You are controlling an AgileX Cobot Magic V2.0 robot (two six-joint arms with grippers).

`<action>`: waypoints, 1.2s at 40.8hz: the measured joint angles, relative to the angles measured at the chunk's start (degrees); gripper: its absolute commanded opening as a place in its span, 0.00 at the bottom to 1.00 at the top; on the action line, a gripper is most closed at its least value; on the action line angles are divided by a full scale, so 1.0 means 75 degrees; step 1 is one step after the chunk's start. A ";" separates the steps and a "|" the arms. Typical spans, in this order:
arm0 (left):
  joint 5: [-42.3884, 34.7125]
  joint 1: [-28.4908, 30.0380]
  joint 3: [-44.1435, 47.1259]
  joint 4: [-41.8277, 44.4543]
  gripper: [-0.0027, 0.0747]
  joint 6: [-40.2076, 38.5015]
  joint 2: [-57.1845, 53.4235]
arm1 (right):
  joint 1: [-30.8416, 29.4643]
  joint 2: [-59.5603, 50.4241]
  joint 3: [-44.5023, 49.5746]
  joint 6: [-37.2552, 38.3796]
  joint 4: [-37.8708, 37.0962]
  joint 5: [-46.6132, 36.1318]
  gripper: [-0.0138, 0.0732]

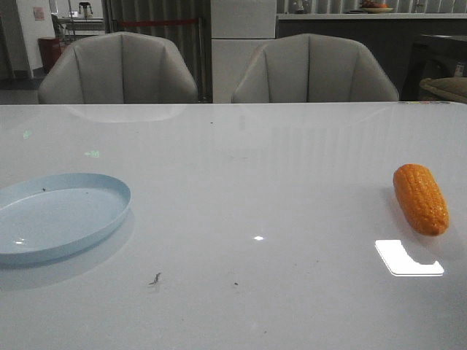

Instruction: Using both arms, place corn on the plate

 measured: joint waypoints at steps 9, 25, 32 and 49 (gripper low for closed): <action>0.0071 0.0000 -0.0164 -0.0638 0.72 0.0026 0.1003 | 0.0000 0.0000 0.0000 0.0000 0.0003 0.0000 0.76; 0.0071 0.0000 -0.0181 -0.0731 0.14 0.0037 0.1416 | 0.0000 0.0000 0.0000 0.0000 0.0033 0.0000 0.76; 0.0071 0.0000 -0.0211 -0.0785 0.16 0.0037 0.1416 | 0.0000 0.0000 0.0000 0.0000 0.0033 0.0000 0.76; 0.1703 0.0000 -0.2036 -0.1440 0.16 0.0037 0.1443 | 0.0000 0.0000 0.0000 0.0000 0.0033 0.0198 0.76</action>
